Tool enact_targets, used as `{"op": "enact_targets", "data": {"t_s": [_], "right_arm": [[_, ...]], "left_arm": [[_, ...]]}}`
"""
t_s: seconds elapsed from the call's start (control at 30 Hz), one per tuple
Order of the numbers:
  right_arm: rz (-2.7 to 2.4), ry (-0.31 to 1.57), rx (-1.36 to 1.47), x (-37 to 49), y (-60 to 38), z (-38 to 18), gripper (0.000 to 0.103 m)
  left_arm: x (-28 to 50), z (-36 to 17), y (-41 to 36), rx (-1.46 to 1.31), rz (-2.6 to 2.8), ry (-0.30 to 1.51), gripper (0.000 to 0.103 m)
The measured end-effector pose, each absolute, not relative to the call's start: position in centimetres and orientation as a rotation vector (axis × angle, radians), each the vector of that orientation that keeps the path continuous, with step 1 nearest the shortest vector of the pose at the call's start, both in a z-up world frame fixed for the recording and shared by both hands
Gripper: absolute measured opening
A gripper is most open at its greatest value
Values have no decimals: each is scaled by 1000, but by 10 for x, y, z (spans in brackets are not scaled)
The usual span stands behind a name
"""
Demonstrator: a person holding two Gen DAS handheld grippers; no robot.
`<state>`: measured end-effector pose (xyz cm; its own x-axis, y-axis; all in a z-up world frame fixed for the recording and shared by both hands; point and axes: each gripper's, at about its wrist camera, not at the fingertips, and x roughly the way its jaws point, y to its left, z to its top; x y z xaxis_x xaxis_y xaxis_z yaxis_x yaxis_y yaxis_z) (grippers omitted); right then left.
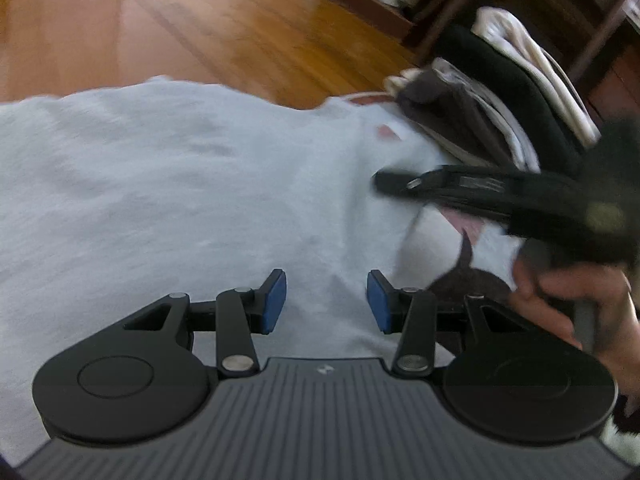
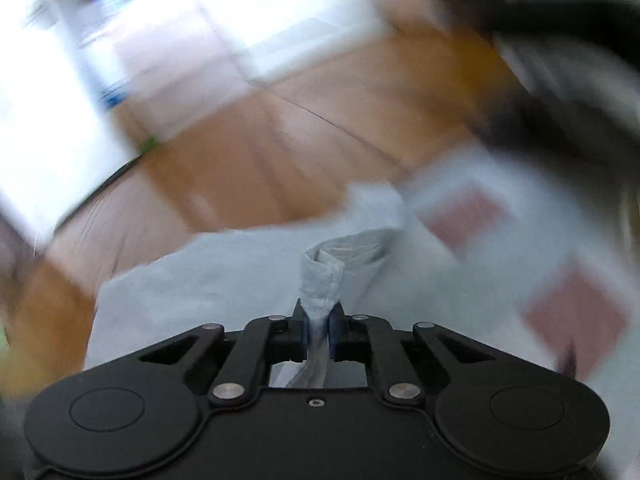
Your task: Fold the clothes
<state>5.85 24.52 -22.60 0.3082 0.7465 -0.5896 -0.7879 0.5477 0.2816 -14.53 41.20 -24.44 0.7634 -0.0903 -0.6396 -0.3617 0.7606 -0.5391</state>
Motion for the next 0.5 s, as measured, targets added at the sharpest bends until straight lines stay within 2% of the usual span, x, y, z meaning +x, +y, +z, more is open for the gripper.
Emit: {"op": "enact_targets", "data": {"t_s": [0.13, 0.2, 0.4, 0.5], "right_arm": [[1317, 472, -501, -18, 278, -204, 11], [1408, 435, -638, -43, 285, -213, 11], [1448, 481, -815, -57, 289, -247, 12], [1479, 519, -779, -55, 294, -242, 21]], "left_arm": [[-177, -243, 449, -877, 238, 615, 44], [-195, -249, 470, -958, 283, 582, 42], [-213, -259, 472, -963, 279, 566, 46], [-208, -261, 467, -940, 284, 545, 46]]}}
